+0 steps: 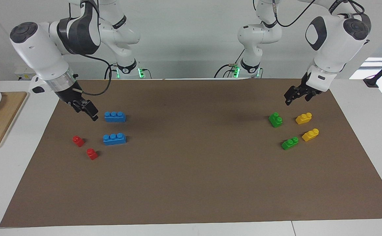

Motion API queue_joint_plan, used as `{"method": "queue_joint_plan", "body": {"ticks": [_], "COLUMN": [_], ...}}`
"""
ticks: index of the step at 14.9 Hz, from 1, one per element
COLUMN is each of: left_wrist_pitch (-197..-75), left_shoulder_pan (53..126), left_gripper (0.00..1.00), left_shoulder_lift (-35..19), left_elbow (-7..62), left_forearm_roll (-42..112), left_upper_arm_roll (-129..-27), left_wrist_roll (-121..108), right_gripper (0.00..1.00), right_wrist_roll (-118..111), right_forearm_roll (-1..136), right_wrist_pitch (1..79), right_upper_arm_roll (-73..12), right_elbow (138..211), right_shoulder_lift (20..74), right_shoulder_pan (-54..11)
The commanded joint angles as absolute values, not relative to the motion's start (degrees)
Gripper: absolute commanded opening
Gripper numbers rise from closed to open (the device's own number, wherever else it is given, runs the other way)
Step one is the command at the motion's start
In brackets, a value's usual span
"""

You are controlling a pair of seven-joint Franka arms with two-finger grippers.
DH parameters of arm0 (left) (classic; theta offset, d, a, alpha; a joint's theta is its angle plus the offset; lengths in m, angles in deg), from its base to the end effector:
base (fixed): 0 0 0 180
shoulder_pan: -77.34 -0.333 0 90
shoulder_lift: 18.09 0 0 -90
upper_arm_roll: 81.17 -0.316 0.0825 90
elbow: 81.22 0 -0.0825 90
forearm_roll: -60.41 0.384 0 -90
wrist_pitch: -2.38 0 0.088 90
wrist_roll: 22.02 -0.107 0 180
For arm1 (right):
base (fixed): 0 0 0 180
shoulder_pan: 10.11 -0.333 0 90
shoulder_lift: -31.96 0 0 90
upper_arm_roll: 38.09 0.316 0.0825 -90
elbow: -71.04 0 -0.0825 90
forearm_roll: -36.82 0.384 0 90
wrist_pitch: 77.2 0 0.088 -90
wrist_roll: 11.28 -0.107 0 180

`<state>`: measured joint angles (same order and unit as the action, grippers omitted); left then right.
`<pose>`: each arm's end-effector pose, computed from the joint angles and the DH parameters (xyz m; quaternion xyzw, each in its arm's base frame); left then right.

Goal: Remove green block with left arm and hold with right

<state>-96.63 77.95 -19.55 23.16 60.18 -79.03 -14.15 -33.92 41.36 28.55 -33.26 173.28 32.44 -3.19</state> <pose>0.5470 -0.0268 0.5328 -0.9984 -0.0450 0.0341 0.0017 0.5713 -0.0147 0.5423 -0.9736 0.2234 -0.0191 0.0428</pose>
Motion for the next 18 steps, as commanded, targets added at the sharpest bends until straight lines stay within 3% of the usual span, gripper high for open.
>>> {"method": "queue_joint_plan", "body": {"ticks": [1, 4, 7, 18], "left_wrist_pitch": [-93.08, -87.72, -85.16, -88.68], "left_shoulder_pan": [79.80, 79.80, 79.88, 82.61], "left_gripper": [1.00, 1.00, 1.00, 1.00], "left_shoulder_lift": [-17.48, -13.97, -14.31, -14.58], "left_elbow": [19.25, 11.79, 10.28, 11.86], "left_forearm_roll": [61.72, 61.02, 61.37, 61.28], "left_upper_arm_roll": [-79.24, -79.68, -79.42, -80.29], "left_wrist_roll": [-16.65, -16.65, -16.48, -16.83], "right_gripper": [1.00, 1.00, 1.00, 1.00], "right_wrist_roll": [-26.33, -18.15, -17.60, -17.60], "right_forearm_roll": [39.03, 38.40, 36.91, 35.68], "right_wrist_pitch": [27.57, 25.29, 21.60, 17.90], "right_upper_arm_roll": [-33.16, -33.16, -33.16, -33.25], "right_elbow": [173.70, 171.78, 168.70, 167.81], "right_shoulder_lift": [31.00, 30.99, 31.61, 31.08], "right_shoulder_pan": [-3.08, -3.07, -3.07, -2.99]}}
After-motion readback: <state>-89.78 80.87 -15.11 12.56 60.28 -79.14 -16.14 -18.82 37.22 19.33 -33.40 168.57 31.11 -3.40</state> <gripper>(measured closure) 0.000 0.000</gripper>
